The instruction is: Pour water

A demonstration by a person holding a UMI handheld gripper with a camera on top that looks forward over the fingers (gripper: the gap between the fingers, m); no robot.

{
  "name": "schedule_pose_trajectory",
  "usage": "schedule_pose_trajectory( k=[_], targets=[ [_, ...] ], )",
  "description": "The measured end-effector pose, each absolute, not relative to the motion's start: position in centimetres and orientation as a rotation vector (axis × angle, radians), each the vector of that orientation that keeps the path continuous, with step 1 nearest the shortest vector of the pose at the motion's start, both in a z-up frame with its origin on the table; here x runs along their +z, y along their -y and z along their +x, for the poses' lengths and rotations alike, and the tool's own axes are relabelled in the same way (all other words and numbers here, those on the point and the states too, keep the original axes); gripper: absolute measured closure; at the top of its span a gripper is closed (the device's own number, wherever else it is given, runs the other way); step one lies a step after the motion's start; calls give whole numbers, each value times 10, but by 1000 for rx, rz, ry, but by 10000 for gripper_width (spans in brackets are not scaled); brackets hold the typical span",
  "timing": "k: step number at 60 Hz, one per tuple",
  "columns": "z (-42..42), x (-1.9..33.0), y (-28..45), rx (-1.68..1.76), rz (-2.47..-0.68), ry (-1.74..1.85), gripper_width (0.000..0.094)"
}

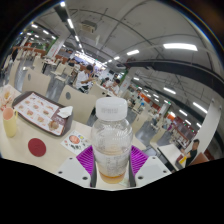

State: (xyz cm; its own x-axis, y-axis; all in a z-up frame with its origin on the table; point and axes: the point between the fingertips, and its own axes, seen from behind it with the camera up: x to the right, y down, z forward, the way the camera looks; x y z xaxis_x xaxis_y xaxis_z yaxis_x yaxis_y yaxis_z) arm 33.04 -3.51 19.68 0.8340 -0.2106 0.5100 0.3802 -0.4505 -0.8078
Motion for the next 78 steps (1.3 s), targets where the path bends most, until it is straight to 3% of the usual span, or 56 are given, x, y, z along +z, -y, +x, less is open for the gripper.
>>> schedule_pose_trajectory(
  k=[10,20,28,44,51,59,68,78],
  targets=[
    [254,261,-7,-1027,-1774,421,502],
    [160,281,-45,-1351,-1543,784,501],
    [95,264,-63,-1554,-1327,1091,500],
    [32,192,-76,-1724,-1044,1537,499],
    [29,176,-77,-1717,-1053,1597,502],
    [35,187,-73,-1578,-1224,1455,502],
    [52,214,-68,-1176,-1543,1075,500],
    [64,241,-65,-662,-1736,627,499]
  ],
)
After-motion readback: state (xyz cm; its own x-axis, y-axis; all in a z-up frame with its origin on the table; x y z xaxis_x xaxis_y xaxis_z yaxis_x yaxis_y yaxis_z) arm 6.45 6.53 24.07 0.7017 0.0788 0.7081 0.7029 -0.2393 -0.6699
